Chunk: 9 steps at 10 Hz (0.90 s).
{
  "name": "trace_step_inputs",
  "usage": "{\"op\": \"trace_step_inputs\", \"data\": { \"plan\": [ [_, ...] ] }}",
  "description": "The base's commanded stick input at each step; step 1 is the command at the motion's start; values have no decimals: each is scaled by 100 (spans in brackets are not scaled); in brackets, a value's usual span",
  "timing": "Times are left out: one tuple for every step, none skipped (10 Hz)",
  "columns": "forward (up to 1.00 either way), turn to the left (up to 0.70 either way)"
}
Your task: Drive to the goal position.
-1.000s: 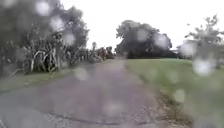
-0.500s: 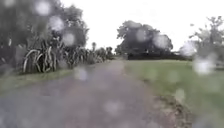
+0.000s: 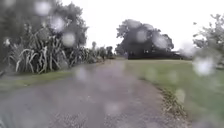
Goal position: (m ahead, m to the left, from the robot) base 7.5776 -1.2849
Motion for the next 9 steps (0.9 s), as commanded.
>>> {"op": "trace_step_inputs", "data": {
  "plan": [
    [100, 0],
    [100, 0],
    [100, 0],
    [100, 0],
    [100, 0],
    [100, 0],
    [100, 0],
    [100, 0],
    [100, 0]
  ]
}}
